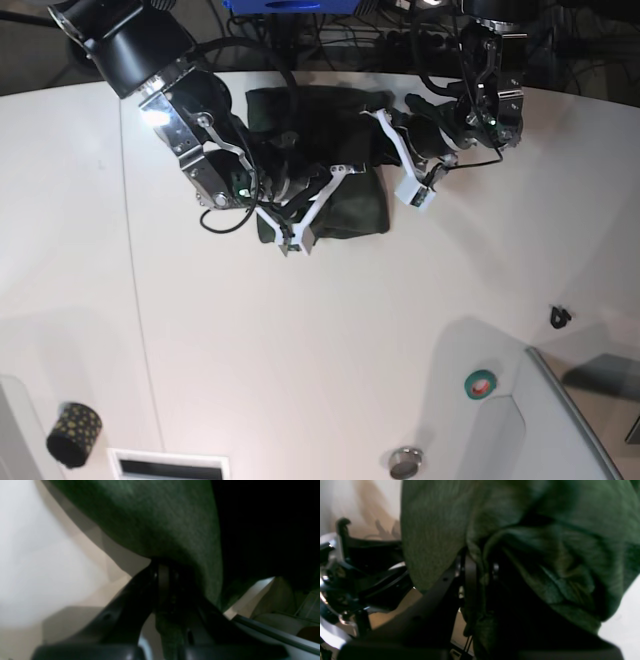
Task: Layout the t-shirt on the table in an organized manner, then fold the t-shirt properly
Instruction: 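Fold the shirt ends toward each other with both grippers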
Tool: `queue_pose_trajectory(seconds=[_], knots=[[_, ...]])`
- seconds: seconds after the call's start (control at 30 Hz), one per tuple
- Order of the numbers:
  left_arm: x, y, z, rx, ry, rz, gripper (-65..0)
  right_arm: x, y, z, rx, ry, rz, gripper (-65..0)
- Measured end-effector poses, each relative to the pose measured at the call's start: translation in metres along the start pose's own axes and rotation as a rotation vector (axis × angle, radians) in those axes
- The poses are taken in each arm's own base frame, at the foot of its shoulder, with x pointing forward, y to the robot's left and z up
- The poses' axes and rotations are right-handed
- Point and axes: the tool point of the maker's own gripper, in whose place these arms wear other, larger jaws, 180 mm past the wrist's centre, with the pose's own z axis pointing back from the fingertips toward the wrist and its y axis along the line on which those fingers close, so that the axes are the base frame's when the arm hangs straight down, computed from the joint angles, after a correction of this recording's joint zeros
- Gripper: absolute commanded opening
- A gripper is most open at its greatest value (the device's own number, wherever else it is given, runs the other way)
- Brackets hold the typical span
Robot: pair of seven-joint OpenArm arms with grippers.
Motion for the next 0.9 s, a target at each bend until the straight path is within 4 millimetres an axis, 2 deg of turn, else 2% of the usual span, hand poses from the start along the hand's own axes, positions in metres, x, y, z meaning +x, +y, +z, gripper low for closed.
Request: queue_pose_trajectory(seconds=[0.07,0.2,0.27,0.43,0.6,0.77,0.9], knots=[[-0.001,0.0,0.0,0.001,0.002,-0.001,-65.0,0.003,0.001,0.001,0.002,-0.004,0.002,-58.7],[-0.001,0.002,0.001,0.003,0.003,-0.002,-65.0,0.01,0.006,0.006,0.013,-0.027,0.015,-34.4],[-0.002,0.004,0.003,0.008,0.008,-0.006,-65.0,0.014,0.014,0.011,0.033,-0.046,0.022,-26.7],[-0.003,0.007,0.004,0.014,0.007,-0.002,-65.0,0.026,0.026,0.023,0.064,-0.094,0.044,-25.2],[-0.007,0.006,0.005,0.014,0.013,0.003,-65.0,0.025,0.027,0.022,0.065,-0.09,0.046,-24.8],[-0.005,0.006,0.004,0.013,0.011,-0.001,-65.0,0.002,0.052,0.011,0.1,-0.028,0.101,-24.6],[-0.005,0.008,0.005,0.019,0.017,-0.001,-65.0,0.001,0.058,0.005,0.111,-0.021,0.11,-24.8]])
